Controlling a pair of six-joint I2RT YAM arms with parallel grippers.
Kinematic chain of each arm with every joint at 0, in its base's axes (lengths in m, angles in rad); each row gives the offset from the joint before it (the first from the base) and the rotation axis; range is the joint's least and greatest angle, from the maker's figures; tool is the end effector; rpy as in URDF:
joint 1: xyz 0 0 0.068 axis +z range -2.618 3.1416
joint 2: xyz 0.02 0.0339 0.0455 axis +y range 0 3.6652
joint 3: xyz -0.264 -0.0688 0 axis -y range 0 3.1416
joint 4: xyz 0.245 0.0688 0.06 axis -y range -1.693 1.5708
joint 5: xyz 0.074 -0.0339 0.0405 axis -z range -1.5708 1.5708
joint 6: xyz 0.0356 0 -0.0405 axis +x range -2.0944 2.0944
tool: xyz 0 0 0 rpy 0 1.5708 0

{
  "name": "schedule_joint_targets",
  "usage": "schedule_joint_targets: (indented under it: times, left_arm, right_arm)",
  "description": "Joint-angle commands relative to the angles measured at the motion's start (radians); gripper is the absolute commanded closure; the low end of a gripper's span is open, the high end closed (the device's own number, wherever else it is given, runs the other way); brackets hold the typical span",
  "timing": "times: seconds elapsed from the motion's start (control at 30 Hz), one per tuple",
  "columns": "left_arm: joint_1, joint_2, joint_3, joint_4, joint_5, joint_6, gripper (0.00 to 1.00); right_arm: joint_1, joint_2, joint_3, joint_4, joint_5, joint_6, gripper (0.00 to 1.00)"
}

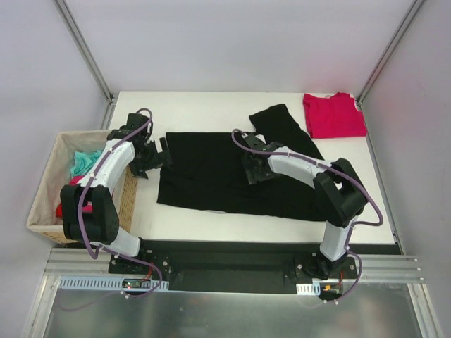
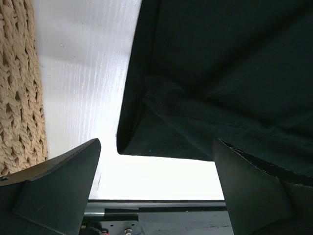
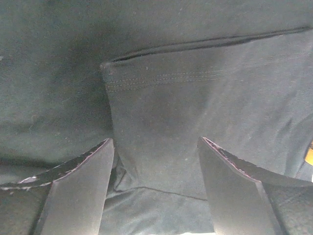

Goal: Fold and stack the t-shirts

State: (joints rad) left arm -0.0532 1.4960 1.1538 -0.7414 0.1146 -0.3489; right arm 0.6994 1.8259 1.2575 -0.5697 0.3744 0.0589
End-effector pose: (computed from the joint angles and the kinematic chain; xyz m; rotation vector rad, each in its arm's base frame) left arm 0.3018 -0.0201 0.2544 -0.3560 2.6493 -0.2829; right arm 0.2918 0.2284 0.1904 -0.7144 2.4971 -0.2455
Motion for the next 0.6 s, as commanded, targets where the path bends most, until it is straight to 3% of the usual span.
schedule_joint_targets:
  times: [0.0, 0.17, 0.3, 0.57]
  left_arm:
    - [-0.010, -0.020, -0.011, 0.011, -0.010, 0.021, 0.01]
    - [-0.010, -0.025, -0.017, 0.014, 0.006, 0.019, 0.01]
    - [-0.037, -0.031, -0.035, 0.056, 0.111, 0.036, 0.01]
    - [-0.069, 0.052, -0.069, -0.007, 0.102, 0.028, 0.01]
  right_arm:
    - [0.011, 0.024, 0.016, 0.013, -0.011, 0.012, 0.29]
    - [0.011, 0.041, 0.014, 0.011, -0.009, 0.012, 0.33]
    - [0.011, 0.046, 0.008, 0.011, 0.007, 0.015, 0.34]
    - [0.009, 0.027, -0.001, 0.013, 0.032, 0.009, 0.34]
